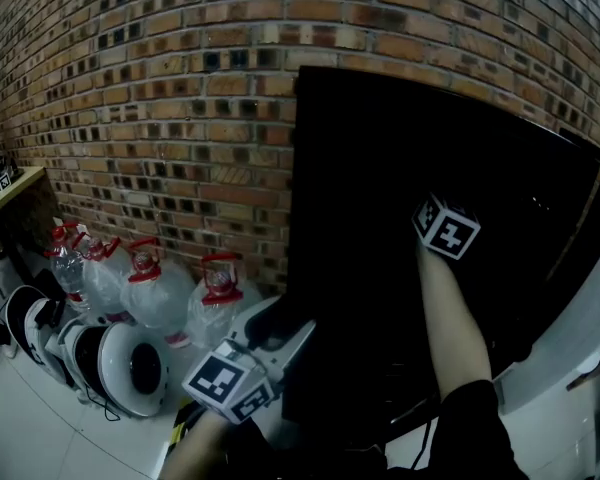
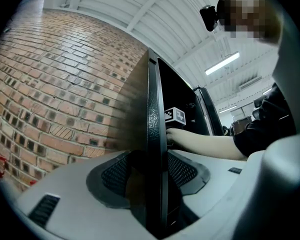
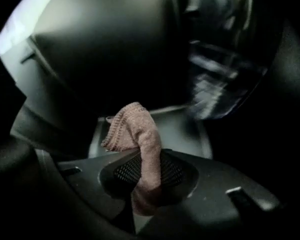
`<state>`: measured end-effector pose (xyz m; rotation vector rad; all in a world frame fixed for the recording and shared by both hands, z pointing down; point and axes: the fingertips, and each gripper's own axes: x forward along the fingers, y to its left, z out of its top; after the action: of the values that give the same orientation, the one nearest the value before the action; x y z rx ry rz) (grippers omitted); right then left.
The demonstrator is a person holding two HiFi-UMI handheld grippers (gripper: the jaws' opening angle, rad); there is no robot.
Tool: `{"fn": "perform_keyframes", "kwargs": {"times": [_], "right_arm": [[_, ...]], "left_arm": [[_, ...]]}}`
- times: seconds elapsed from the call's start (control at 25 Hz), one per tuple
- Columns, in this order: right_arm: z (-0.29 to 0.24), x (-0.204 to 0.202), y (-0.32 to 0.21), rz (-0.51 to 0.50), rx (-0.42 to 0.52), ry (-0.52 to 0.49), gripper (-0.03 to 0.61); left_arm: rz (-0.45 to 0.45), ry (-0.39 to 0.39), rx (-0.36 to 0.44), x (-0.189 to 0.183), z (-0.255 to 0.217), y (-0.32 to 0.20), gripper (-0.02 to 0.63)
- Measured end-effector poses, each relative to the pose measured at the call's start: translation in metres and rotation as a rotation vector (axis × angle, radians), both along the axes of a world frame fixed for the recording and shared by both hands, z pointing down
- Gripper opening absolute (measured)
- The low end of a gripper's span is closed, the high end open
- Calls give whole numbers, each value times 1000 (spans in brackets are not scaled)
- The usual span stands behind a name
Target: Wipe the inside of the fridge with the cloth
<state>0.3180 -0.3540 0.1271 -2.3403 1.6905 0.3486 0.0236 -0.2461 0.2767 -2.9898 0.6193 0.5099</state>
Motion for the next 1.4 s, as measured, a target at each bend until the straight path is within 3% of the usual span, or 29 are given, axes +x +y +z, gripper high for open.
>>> {"fn": "perform_keyframes", "kwargs": {"times": [0.16, 0.28, 0.4, 1.08, 1.4], "right_arm": [[17, -56, -29, -177, -66, 52, 69], [32, -83, -52, -328, -110, 12, 69], [43, -102, -78, -376, -156, 15, 70], [44, -95, -107, -209, -147, 80, 72], [46, -66, -90, -143, -147, 100, 74]], "left_arm": [[-13, -14, -1, 1, 1, 1, 232], [-9, -22, 2, 5, 2, 3, 232], [-15, -23, 6, 4, 2, 3, 232], [-24, -33, 9, 5, 1, 2, 235], [-40, -28, 6, 3, 1, 0, 233]]}}
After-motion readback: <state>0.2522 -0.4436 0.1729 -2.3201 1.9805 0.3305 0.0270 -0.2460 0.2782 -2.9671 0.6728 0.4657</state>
